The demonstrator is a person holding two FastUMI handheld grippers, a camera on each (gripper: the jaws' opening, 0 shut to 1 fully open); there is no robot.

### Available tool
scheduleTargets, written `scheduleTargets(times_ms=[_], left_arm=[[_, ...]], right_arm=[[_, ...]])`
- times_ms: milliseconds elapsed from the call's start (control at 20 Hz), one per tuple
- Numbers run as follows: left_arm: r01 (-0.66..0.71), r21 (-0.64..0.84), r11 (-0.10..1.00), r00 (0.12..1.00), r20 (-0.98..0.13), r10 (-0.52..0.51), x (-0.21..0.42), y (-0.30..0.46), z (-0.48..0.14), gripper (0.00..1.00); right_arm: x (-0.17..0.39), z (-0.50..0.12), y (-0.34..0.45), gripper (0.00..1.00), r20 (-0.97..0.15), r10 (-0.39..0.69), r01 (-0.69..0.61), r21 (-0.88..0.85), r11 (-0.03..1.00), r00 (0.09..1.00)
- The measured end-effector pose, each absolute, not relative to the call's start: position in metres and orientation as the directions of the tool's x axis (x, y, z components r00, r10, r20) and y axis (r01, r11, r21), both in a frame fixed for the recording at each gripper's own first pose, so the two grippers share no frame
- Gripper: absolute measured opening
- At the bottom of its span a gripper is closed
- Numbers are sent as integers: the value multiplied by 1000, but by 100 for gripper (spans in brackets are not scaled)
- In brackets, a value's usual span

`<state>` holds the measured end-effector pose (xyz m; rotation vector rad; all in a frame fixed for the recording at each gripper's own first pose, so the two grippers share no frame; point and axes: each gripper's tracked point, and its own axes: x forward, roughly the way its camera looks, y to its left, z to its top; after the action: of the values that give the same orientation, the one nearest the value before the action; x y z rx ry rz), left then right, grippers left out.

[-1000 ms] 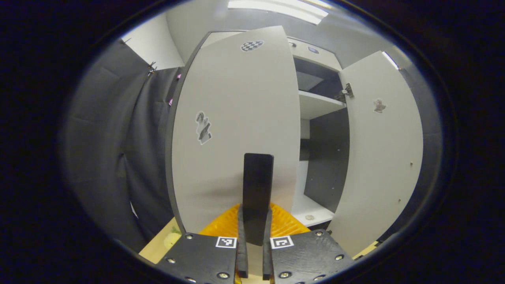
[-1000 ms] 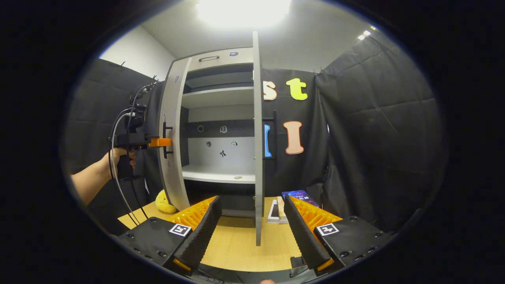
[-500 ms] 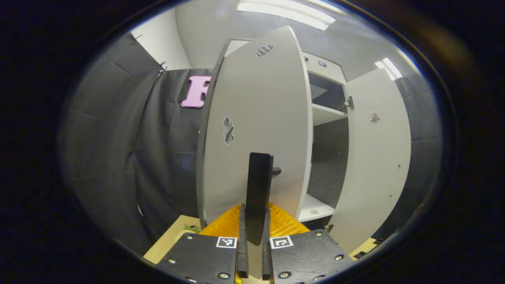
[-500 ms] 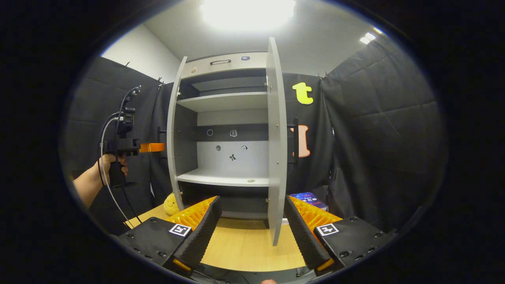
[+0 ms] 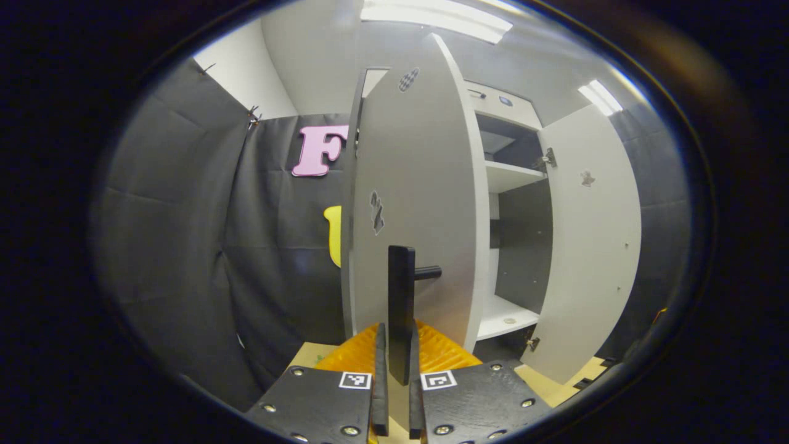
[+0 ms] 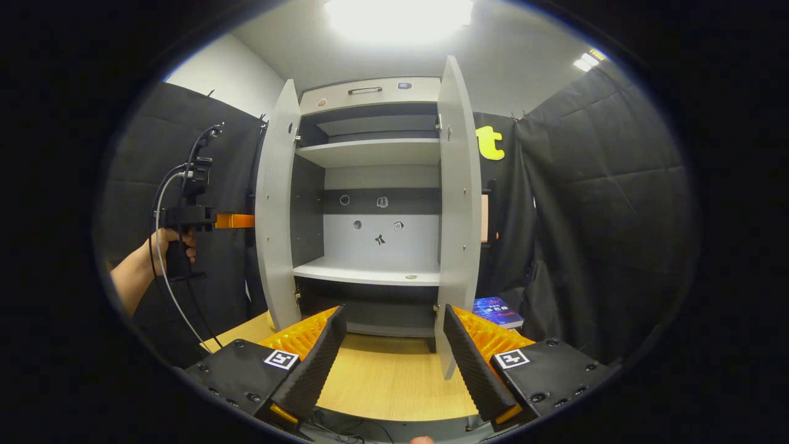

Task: Open the right door of the double-door shoe cabinet with the right hand, and open the left door with the left hand.

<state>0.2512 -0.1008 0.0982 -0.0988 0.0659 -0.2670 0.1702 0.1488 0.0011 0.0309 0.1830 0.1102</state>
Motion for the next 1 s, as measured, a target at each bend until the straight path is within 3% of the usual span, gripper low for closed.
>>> scheduleTargets(times_ms=[200,500,550,700,800,850,900,1000], left_arm=[[235,-101,967,969,-58,-242,251,-96,98,14],[103,-78,992,993,-56,-108,258,-58,94,14],[84,-70,994,995,-55,-88,262,-40,93,9],[145,-154,977,987,-51,-155,260,-35,92,6],[136,-134,982,989,-36,-142,257,-33,94,6],[123,-119,985,991,-30,-127,253,-33,95,0],[119,-111,987,992,-27,-123,249,-34,97,5],[106,-102,989,994,-15,-109,238,-35,102,6]], right_arm=[[171,0,154,99,-186,116,-111,37,993,976],[174,-1,161,96,-194,131,-129,23,991,972],[175,-1,162,96,-194,134,-132,22,991,972],[180,-1,164,99,-200,145,-144,22,989,969],[182,-1,168,96,-201,153,-151,24,988,967],[183,1,170,99,-199,162,-160,27,987,967],[184,2,172,99,-195,170,-168,27,985,966],[186,5,174,97,-189,179,-179,16,984,966]])
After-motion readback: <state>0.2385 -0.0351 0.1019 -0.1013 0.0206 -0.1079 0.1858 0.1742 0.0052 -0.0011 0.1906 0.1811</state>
